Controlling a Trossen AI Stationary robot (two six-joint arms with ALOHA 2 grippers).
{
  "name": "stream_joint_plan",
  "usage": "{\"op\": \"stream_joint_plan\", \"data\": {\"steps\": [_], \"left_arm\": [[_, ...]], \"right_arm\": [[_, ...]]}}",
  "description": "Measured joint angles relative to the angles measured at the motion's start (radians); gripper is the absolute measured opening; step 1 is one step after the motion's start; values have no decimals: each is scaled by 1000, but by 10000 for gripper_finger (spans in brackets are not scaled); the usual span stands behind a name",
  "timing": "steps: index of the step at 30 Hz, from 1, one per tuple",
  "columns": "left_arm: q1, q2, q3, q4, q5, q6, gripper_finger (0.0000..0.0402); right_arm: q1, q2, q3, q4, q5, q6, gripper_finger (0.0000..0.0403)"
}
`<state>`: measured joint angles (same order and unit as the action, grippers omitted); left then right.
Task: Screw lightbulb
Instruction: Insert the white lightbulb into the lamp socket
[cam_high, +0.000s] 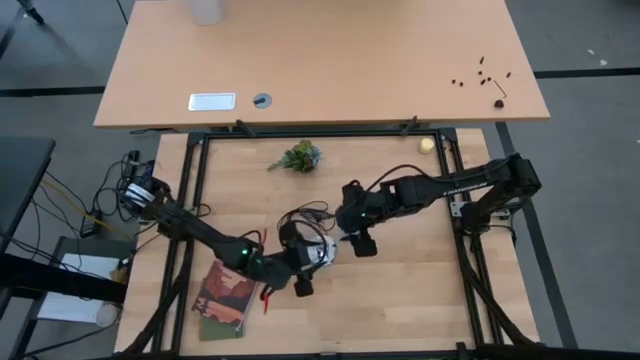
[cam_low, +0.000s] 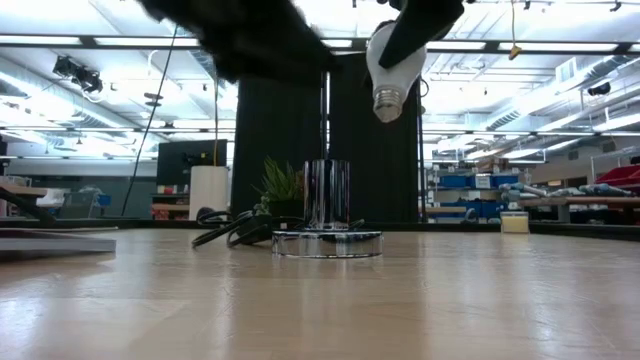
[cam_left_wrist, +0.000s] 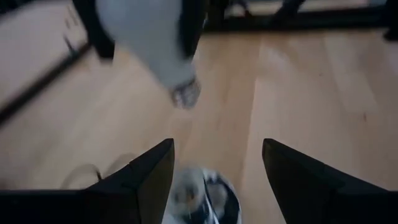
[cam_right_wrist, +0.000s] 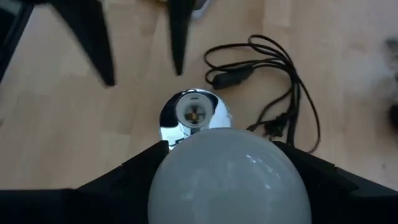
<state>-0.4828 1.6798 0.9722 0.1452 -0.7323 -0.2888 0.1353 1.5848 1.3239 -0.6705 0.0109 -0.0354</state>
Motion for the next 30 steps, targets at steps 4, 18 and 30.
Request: {"op": "stream_joint_plan", "data": {"steps": [4, 18, 30], "left_arm": [[-15, 8, -8, -109, 12, -134, 248], [-14, 15, -269, 283, 7, -191, 248], [15, 163, -264, 521, 3, -47, 248]], "right_arm": [[8, 30, 0, 40, -1, -54, 283], [4, 53, -2, 133, -6, -103, 283], [1, 137, 59, 155, -31, -152, 283]]}}
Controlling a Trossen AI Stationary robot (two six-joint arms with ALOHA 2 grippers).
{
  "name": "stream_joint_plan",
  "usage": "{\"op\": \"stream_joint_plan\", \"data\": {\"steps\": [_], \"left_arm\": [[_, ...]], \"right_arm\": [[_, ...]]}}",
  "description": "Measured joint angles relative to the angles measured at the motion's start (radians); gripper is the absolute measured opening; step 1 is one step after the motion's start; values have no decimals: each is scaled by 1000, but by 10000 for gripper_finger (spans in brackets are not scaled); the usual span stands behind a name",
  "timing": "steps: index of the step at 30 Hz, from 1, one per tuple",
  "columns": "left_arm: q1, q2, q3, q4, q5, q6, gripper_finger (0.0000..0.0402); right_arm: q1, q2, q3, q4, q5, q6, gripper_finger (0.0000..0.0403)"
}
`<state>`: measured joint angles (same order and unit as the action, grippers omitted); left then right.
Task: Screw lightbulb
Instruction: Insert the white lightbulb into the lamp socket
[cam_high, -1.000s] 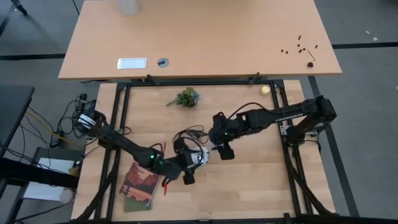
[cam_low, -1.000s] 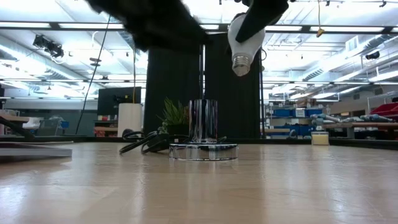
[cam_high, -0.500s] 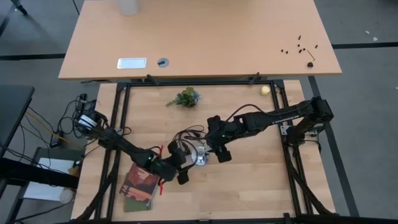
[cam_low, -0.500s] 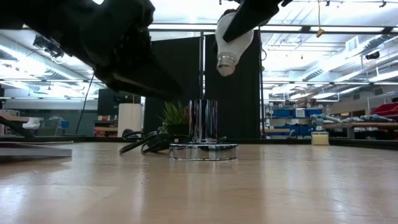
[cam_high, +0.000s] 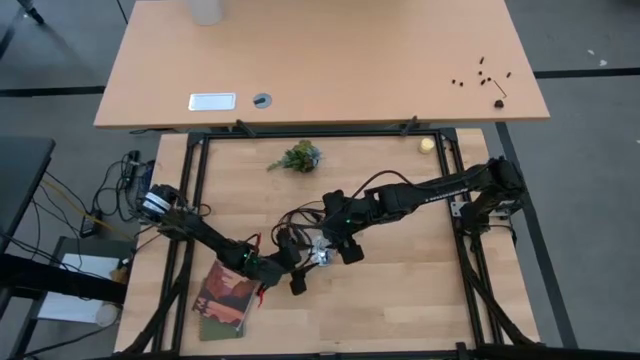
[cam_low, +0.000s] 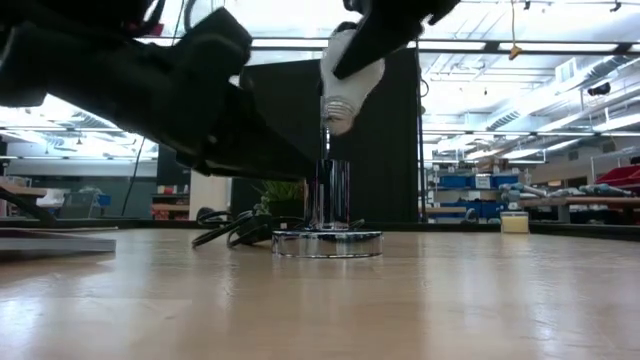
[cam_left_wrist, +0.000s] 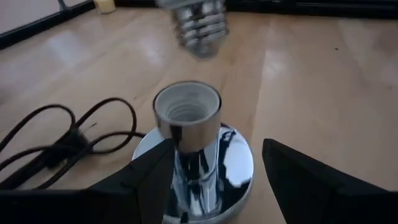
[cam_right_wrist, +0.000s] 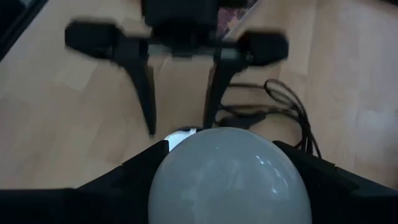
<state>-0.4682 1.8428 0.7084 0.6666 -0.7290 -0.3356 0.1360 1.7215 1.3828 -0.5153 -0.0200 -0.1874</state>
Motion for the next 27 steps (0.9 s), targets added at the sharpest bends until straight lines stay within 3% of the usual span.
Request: {"op": "stream_joint_plan", "data": {"steps": [13, 27], "left_arm": [[85, 45, 34, 17, 1, 27, 248], [158, 45, 34, 39, 66, 76, 248]], "right_arm": [[-17, 60, 28, -56, 11, -18, 283], [-34, 61, 5, -43, 54, -53, 283]]}}
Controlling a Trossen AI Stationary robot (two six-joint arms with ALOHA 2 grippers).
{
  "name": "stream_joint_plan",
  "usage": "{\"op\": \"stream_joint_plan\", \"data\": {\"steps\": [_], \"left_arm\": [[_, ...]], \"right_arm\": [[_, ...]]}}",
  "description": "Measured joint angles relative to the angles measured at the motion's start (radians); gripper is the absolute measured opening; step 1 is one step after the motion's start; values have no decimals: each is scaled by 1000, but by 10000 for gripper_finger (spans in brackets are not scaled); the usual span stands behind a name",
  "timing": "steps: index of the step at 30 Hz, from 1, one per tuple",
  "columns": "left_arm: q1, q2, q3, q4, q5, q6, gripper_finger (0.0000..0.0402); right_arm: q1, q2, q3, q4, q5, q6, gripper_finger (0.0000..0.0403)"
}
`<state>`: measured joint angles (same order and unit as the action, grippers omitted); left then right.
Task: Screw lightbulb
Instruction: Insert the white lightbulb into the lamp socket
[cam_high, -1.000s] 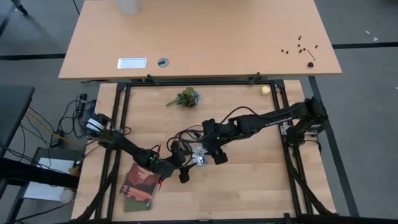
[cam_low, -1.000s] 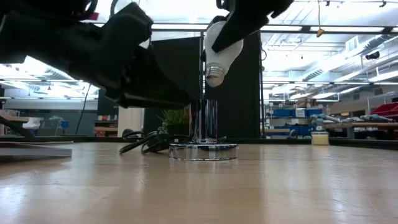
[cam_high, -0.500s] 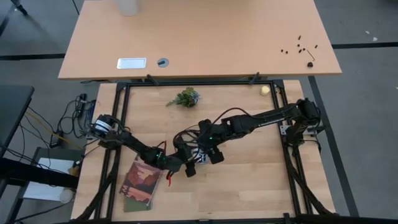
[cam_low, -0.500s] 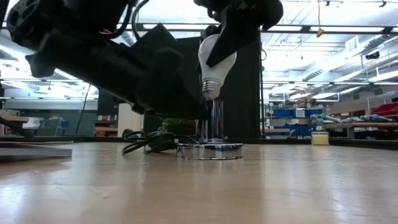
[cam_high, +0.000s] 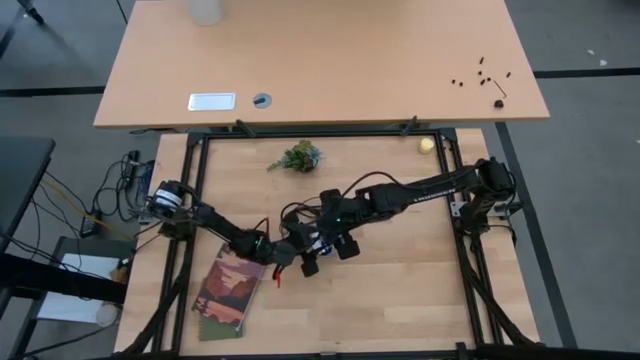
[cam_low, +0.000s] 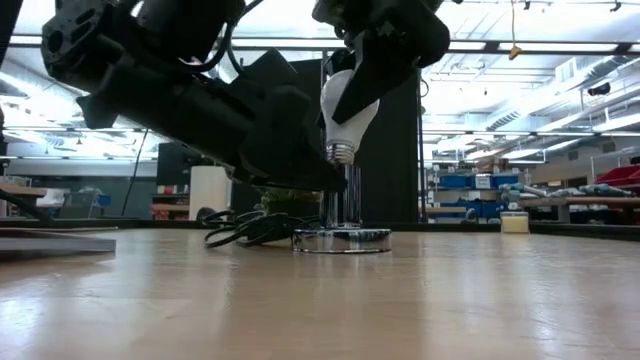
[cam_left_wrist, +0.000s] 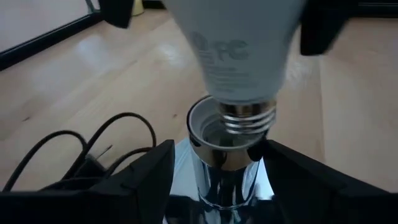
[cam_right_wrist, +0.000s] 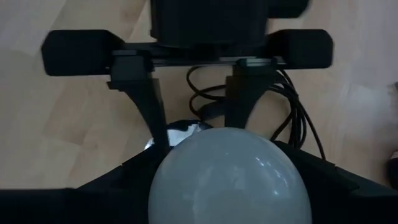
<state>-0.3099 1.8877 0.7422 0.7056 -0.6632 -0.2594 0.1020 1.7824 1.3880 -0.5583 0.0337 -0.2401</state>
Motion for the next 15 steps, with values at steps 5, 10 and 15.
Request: {"op": "stream_joint_plan", "data": {"steps": [5, 10, 15], "left_arm": [[24, 0, 0, 21, 20, 25, 248], [42, 0, 0, 26, 20, 55, 248], [54, 0, 0, 26, 32, 76, 248]], "right_arm": [[-1, 0, -34, 54, 20, -8, 283], [-1, -1, -51, 78, 48, -44, 283], [0, -1, -51, 92, 56, -58, 283]]}}
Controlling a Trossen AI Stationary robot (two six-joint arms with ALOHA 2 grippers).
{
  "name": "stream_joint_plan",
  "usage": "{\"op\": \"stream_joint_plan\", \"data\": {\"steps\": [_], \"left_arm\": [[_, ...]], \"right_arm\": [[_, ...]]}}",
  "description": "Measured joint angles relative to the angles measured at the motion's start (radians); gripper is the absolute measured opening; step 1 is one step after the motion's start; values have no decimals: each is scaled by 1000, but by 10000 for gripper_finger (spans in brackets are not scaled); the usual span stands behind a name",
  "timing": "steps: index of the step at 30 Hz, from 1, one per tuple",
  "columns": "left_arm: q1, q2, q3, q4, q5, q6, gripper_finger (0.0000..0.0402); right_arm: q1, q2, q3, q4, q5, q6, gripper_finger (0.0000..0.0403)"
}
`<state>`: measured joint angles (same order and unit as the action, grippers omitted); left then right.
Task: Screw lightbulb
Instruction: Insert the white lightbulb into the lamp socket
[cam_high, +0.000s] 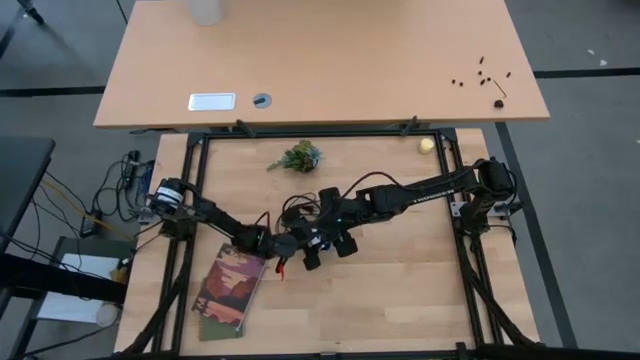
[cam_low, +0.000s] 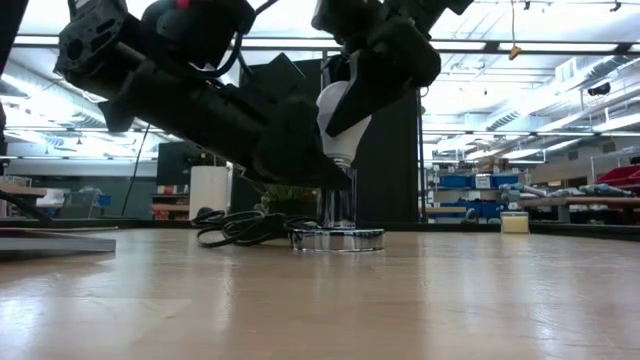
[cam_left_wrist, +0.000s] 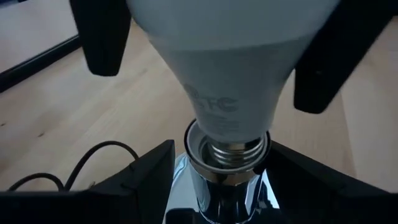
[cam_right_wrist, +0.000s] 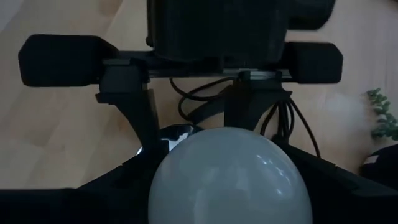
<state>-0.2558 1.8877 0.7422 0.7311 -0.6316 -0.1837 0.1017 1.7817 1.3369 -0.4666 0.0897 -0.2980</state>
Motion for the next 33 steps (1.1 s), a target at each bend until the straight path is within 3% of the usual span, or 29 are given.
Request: {"op": "stream_joint_plan", "data": {"steps": [17, 33], "left_arm": [[9, 0, 0, -8, 35, -8, 196], [8, -1, -1, -5, 46, -52, 194]], "right_arm": [[0, 41, 4, 3, 67, -51, 283], [-1, 42, -2, -38, 25, -13, 282]]}}
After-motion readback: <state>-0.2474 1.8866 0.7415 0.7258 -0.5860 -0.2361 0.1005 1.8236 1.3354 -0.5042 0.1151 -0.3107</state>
